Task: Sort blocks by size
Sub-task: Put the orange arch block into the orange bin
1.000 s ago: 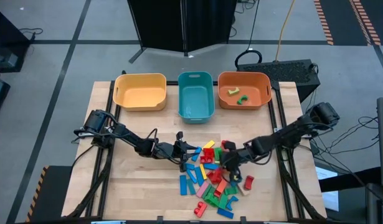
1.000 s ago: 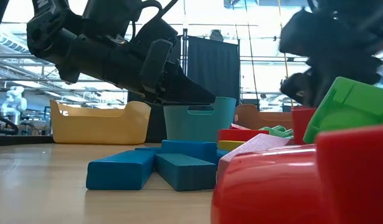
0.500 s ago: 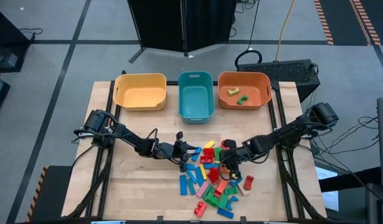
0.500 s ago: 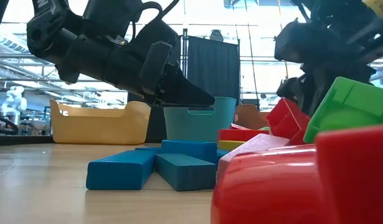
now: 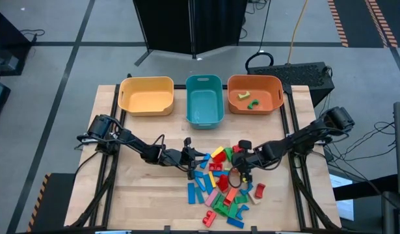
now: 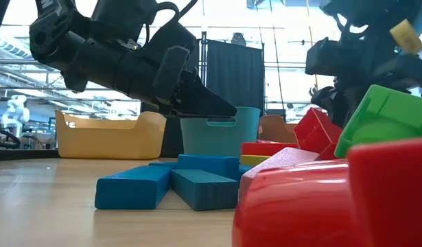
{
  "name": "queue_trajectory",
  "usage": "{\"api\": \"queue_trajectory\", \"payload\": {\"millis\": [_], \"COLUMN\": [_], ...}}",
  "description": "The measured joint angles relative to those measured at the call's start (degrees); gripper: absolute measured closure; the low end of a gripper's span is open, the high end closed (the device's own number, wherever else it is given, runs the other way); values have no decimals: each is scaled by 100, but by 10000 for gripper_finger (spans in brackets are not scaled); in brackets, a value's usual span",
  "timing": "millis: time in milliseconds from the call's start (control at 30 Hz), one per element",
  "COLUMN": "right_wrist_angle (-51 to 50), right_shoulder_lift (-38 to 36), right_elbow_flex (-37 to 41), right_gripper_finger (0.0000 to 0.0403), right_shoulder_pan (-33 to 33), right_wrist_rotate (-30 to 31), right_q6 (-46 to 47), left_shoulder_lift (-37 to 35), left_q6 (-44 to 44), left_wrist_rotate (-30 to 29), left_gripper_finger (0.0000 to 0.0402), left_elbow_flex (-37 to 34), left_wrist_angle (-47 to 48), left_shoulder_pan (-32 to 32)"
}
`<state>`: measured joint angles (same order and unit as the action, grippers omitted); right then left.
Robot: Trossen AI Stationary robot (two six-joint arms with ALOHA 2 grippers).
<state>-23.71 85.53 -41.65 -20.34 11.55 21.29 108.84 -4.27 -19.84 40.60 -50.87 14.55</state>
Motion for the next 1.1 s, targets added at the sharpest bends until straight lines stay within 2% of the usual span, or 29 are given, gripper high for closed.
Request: {"api": "queue_trajectory", "payload": {"millis": [200, 400, 567, 867, 1100], "right_wrist_angle": [-241, -715, -1417, -1398, -1126], "right_shoulder_lift": [-35, -140, -150, -154, -154], "right_elbow_flex": [-40, -439, -575, -566, -262], "right_gripper_finger": [275, 275, 275, 275, 275], "right_shoulder_pan": [0, -2, 10, 15, 34], "right_wrist_rotate": [-10, -149, 214, 306, 308], "right_q6": [96, -126, -50, 273, 466], "left_shoulder_lift": [0, 0, 0, 0, 0], "left_q6": [-2, -4, -4, -4, -4], "left_wrist_rotate": [0, 0, 0, 0, 0], "left_gripper_finger": [308, 308, 308, 308, 308], "left_elbow_flex": [0, 0, 0, 0, 0], "left_wrist_angle": [0, 0, 52, 66, 66], "left_shoulder_pan": [0, 0, -2, 0, 0]}}
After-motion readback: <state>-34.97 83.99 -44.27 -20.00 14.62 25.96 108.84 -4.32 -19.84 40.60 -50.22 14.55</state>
